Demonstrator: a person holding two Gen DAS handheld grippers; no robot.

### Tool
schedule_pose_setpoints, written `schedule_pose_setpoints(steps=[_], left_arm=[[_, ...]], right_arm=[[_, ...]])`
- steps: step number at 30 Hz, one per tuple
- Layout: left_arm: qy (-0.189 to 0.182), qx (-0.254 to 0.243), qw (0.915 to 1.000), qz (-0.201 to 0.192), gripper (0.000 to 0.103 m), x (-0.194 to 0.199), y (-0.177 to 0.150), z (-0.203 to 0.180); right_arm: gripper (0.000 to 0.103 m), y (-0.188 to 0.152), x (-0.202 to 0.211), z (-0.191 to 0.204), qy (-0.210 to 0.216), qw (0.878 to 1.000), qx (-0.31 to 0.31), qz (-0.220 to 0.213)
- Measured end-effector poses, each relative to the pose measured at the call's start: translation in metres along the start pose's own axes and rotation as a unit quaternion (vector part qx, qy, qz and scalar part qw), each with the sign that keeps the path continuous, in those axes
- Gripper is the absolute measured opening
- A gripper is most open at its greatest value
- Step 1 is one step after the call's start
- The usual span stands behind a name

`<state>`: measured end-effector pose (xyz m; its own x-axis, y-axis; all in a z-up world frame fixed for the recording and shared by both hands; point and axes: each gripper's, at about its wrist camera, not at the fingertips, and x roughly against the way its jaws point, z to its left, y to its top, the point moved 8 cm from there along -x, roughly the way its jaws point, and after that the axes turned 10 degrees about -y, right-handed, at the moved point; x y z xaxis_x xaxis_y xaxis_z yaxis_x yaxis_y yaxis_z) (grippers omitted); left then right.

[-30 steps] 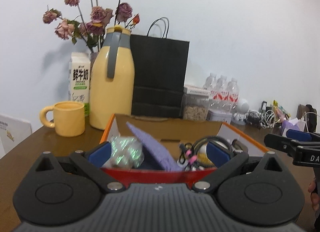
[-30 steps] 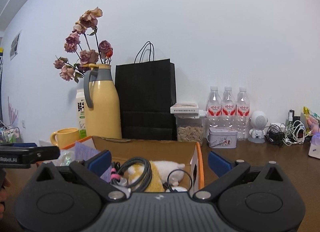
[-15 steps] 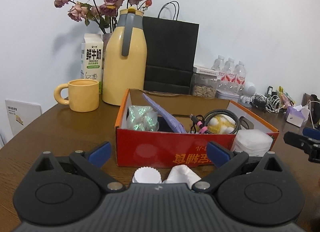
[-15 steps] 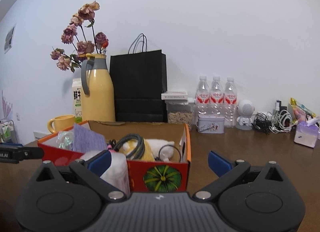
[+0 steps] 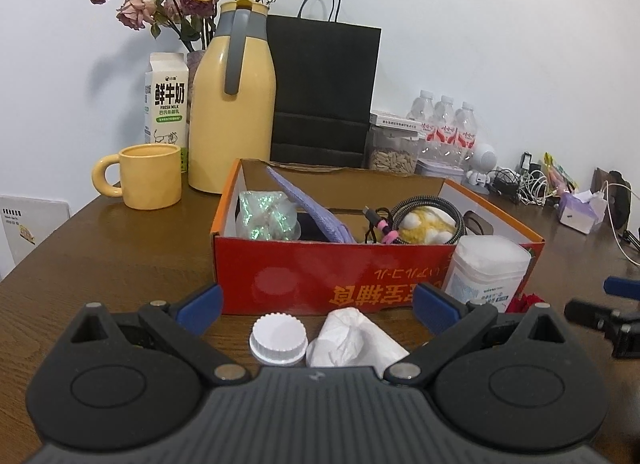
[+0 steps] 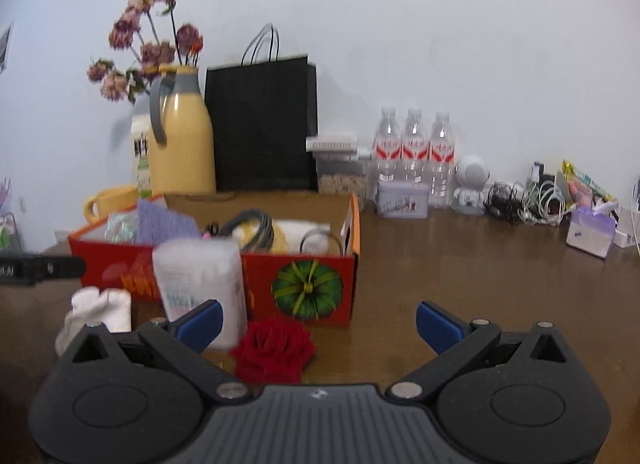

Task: Organize objects
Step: 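Withdraw both grippers from the box back over the table, then grasp the red rose with the right gripper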

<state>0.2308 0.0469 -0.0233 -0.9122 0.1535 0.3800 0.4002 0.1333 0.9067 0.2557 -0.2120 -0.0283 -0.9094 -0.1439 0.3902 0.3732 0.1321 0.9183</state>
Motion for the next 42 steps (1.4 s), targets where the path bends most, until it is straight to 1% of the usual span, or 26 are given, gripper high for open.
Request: schedule_pose_setpoints(steps=[4,10,11,13,15,17,18,19,21,22,23,27,33,42], left_arm=[[-0.006,-0.001,0.9999,0.010,0.103,-0.001,-0.003,-0.002],[-0.012,-0.001,0.9998,0.018,0.103,-0.002,-0.006,-0.003],[-0.012,-0.001,0.9997,0.019,0.103,-0.002,-0.007,-0.003],[-0.012,-0.001,0.9997,0.021,0.103,-0.003,-0.007,-0.004],[-0.012,-0.001,0.9997,0.023,0.103,-0.003,-0.008,-0.004],[-0.012,-0.001,0.9996,0.026,0.103,-0.004,-0.009,-0.004],[-0.012,0.000,0.9996,0.027,0.103,-0.004,-0.009,-0.004],[-0.012,0.000,0.9995,0.029,0.103,-0.005,-0.009,-0.004],[-0.011,0.001,0.9994,0.031,0.103,-0.005,-0.010,-0.004],[-0.011,0.001,0.9994,0.033,0.103,-0.005,-0.010,-0.003],[-0.010,0.001,0.9994,0.034,0.103,-0.006,-0.011,-0.003],[-0.007,0.001,0.9992,0.039,0.103,-0.008,-0.012,-0.003],[0.000,0.001,0.9988,0.050,0.103,-0.013,-0.015,-0.002],[0.003,-0.009,0.9979,0.064,0.103,-0.018,-0.020,-0.004]], right_arm=[[0.103,-0.011,-0.006,0.002,0.009,0.999,0.003,0.042],[0.103,-0.015,-0.022,0.015,0.012,0.997,0.026,0.070],[0.102,-0.014,-0.026,0.017,0.013,0.997,0.032,0.075],[0.094,-0.014,-0.033,0.025,0.017,0.995,0.046,0.085],[0.092,-0.013,-0.040,0.030,0.020,0.994,0.055,0.091],[0.082,-0.011,-0.046,0.034,0.020,0.994,0.056,0.094],[0.073,-0.010,-0.049,0.036,0.021,0.994,0.053,0.095],[0.060,-0.010,-0.051,0.038,0.023,0.994,0.050,0.097],[0.050,-0.010,-0.055,0.040,0.024,0.993,0.049,0.105],[0.043,-0.010,-0.054,0.042,0.026,0.993,0.052,0.104],[0.040,-0.010,-0.052,0.043,0.028,0.993,0.054,0.100],[0.038,-0.005,-0.045,0.043,0.021,0.995,0.057,0.075],[0.038,0.008,-0.027,0.032,-0.020,0.999,0.042,0.004],[0.038,0.012,-0.026,0.030,-0.016,0.999,0.034,-0.005]])
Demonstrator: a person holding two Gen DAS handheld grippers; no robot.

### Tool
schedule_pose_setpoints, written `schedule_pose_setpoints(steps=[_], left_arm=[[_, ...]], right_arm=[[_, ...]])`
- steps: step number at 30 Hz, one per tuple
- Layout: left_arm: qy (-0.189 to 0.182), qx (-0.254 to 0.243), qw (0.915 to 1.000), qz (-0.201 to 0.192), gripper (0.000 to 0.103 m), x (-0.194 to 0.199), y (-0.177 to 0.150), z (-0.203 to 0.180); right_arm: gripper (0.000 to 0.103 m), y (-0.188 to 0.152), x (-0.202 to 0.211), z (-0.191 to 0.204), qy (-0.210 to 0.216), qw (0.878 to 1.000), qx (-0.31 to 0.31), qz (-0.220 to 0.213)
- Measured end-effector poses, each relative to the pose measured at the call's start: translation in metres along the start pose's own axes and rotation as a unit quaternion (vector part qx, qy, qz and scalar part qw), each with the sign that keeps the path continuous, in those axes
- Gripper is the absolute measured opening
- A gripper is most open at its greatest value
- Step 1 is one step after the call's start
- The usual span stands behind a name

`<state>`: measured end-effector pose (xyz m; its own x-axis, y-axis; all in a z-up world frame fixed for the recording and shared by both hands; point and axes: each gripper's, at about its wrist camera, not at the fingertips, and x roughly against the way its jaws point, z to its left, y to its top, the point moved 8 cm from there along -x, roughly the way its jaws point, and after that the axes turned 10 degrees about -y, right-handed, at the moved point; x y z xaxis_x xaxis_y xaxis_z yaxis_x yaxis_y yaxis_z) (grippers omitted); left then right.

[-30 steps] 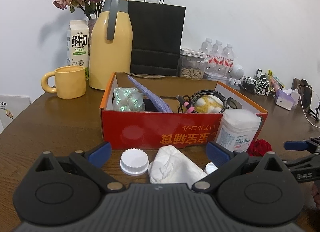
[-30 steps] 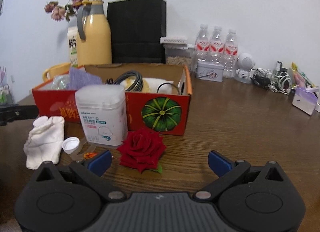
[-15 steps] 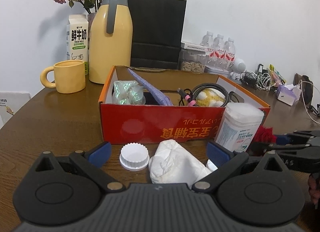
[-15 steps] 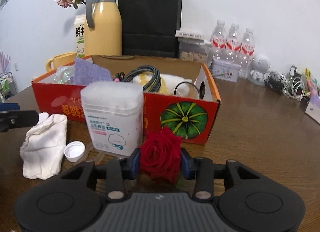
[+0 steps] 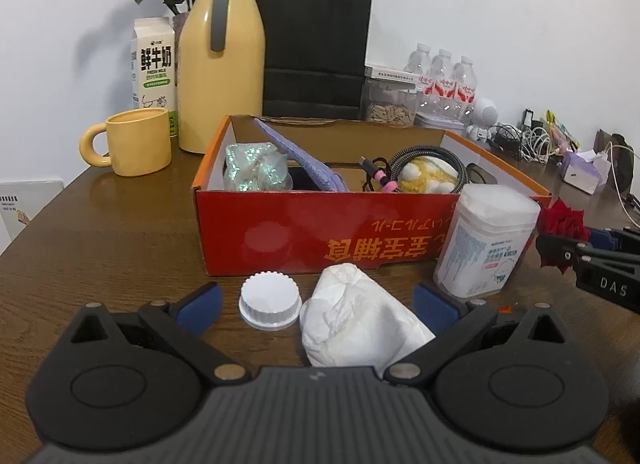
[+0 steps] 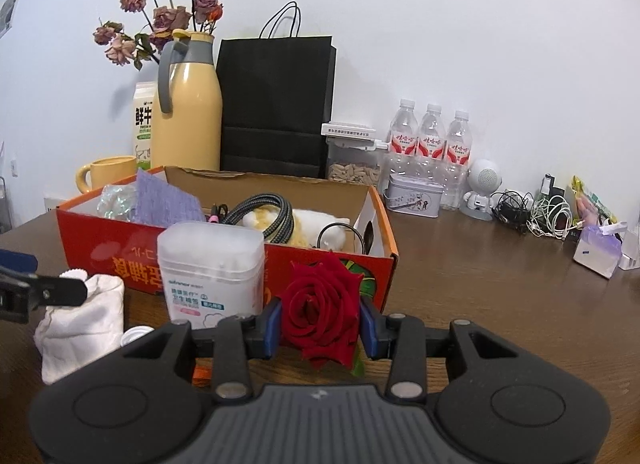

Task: Organize objects
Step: 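Grasp the red rose with the right gripper, then grasp the white cloth with the left gripper while the right holds the rose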

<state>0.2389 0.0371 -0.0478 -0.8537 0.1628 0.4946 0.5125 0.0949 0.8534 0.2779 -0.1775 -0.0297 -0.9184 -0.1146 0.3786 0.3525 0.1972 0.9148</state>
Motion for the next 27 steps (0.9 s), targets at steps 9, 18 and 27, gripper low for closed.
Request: schedule_pose_setpoints(steps=[9,18,27], left_arm=[[0.005,-0.032,0.9992,0.023,0.103,-0.008,-0.010,-0.014],[0.006,-0.027,0.9973,0.068,0.103,-0.022,-0.020,-0.019],[0.011,-0.007,0.9974,0.071,0.103,-0.024,-0.020,-0.015]], right_arm=[[0.038,0.000,0.002,-0.003,0.005,1.000,-0.009,-0.006],[0.038,0.001,0.005,-0.002,0.011,1.000,-0.010,-0.015],[0.039,0.000,0.009,0.000,0.020,1.000,-0.008,-0.017]])
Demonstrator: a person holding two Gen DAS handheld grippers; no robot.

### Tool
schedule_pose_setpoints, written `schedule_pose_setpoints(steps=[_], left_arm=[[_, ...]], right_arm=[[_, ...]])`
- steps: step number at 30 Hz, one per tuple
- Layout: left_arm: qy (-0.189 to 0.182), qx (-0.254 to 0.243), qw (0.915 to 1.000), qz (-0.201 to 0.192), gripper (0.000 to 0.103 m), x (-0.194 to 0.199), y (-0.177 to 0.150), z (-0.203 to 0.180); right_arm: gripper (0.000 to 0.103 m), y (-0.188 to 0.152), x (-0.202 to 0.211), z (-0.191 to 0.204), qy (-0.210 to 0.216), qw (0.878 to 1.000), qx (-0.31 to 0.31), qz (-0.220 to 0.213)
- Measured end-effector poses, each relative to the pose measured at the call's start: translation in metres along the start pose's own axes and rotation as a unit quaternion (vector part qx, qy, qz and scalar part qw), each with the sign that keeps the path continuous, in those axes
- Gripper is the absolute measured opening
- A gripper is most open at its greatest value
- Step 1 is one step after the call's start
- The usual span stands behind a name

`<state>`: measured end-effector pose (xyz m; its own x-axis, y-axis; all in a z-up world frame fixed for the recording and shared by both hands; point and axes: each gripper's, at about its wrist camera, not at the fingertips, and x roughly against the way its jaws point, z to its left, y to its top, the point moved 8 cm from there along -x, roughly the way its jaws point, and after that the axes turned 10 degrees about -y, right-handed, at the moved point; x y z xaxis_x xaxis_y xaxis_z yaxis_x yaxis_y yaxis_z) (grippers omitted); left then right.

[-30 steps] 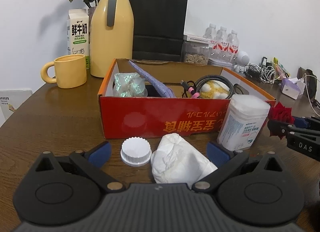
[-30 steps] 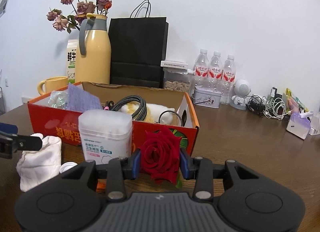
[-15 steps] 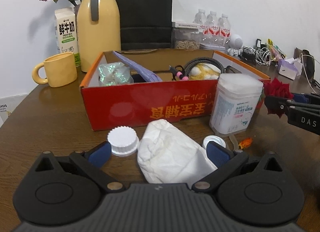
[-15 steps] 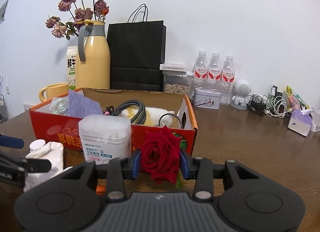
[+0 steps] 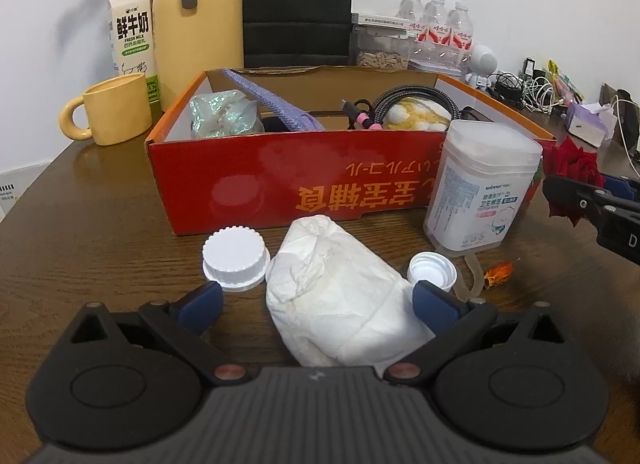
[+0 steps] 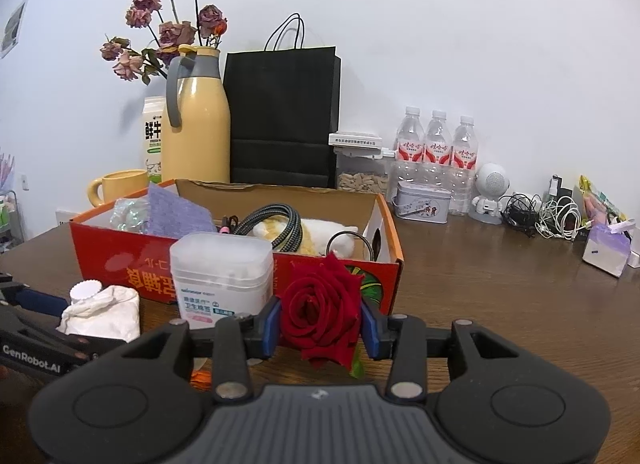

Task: Organize objects
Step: 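Grasp the white cloth with the left gripper while the right holds the rose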

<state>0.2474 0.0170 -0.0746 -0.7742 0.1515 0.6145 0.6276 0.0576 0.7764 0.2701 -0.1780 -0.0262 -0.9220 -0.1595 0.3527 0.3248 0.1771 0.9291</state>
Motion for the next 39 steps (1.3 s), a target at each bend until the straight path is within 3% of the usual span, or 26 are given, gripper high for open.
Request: schedule_pose_setpoints(steps=[39], left_arm=[[0.013,0.008,0.9999,-0.002,0.103,-0.0019,0.0007,-0.0028]], right_arm=[[0.043,-0.0005,0.0020,-0.0009,0.005,1.000,-0.006,-0.001]])
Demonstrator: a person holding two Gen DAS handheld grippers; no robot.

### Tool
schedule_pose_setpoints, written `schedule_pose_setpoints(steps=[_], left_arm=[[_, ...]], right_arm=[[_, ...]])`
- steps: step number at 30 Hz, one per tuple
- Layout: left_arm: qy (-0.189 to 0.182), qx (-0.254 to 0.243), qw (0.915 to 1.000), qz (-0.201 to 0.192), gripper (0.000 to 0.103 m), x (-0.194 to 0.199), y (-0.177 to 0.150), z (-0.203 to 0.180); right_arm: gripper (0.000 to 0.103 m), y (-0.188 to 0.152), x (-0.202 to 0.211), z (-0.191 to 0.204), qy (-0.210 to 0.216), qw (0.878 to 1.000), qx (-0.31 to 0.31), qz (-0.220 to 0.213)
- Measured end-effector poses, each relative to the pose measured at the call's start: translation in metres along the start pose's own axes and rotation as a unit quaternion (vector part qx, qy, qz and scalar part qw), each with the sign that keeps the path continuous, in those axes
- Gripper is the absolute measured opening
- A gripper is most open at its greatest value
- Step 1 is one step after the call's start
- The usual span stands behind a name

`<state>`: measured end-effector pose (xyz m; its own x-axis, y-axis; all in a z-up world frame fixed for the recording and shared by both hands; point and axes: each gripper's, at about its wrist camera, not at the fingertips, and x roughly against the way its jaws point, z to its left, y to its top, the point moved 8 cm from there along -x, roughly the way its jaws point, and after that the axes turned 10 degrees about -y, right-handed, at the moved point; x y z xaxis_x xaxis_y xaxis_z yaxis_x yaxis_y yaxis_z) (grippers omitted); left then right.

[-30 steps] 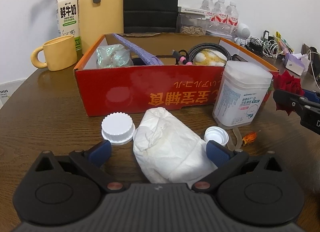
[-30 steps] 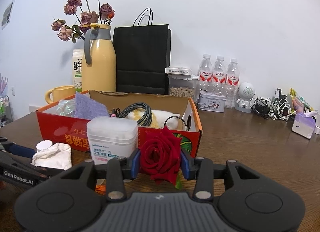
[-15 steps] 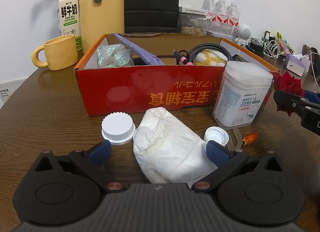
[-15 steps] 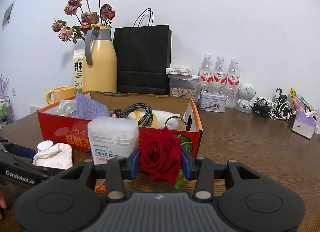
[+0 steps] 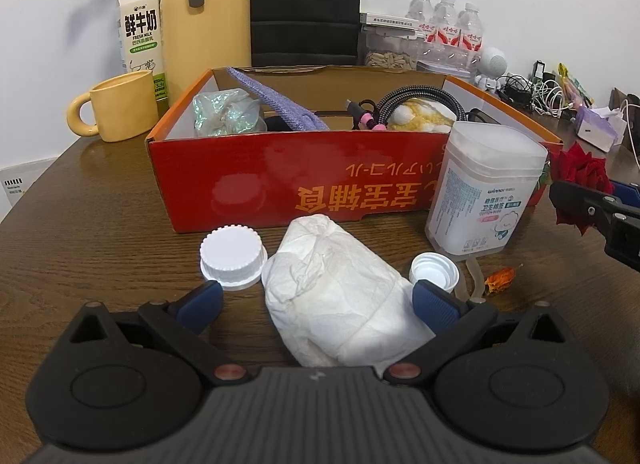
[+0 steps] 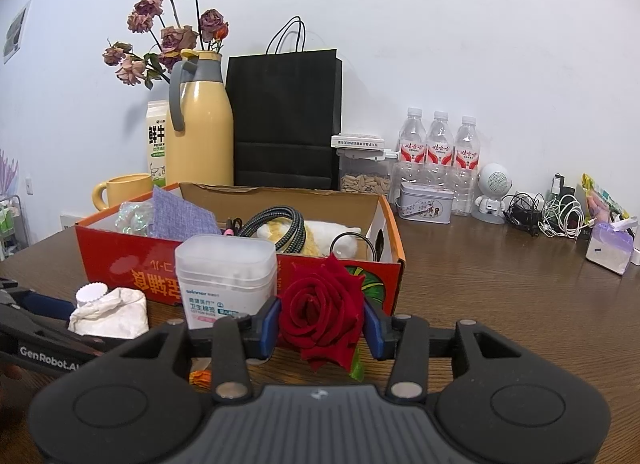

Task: Organize objects
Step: 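Grasp the white cloth with the left gripper while the right holds the rose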

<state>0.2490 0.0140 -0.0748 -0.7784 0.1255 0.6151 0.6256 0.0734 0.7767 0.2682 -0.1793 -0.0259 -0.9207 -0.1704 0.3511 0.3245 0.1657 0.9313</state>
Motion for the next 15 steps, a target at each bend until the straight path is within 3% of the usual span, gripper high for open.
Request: schedule_pose_setpoints(steps=[3,8,9,11,13,15], left_arm=[[-0.005,-0.007,0.9999,-0.005,0.096,0.003,0.000,-0.003],[-0.008,-0.034,0.9990,-0.027,0.057,0.013,-0.001,-0.014],[-0.007,-0.038,0.9987,-0.032,0.054,0.016,-0.001,-0.015],[-0.007,-0.043,0.9982,-0.040,0.035,0.020,-0.002,-0.017],[-0.010,-0.048,0.9978,-0.045,0.024,0.024,-0.003,-0.019],[-0.014,-0.053,0.9973,-0.049,0.020,0.027,-0.003,-0.020]], right_arm=[[0.043,0.000,0.000,0.000,0.000,1.000,0.000,0.000],[0.043,0.000,0.000,0.000,0.000,1.000,0.000,0.000],[0.043,0.000,0.000,0.000,0.000,1.000,0.000,0.000],[0.043,0.000,0.000,0.000,0.000,1.000,-0.001,0.000],[0.043,0.000,0.000,0.000,0.001,1.000,-0.001,0.000],[0.043,0.000,0.000,0.000,0.001,1.000,-0.001,0.000]])
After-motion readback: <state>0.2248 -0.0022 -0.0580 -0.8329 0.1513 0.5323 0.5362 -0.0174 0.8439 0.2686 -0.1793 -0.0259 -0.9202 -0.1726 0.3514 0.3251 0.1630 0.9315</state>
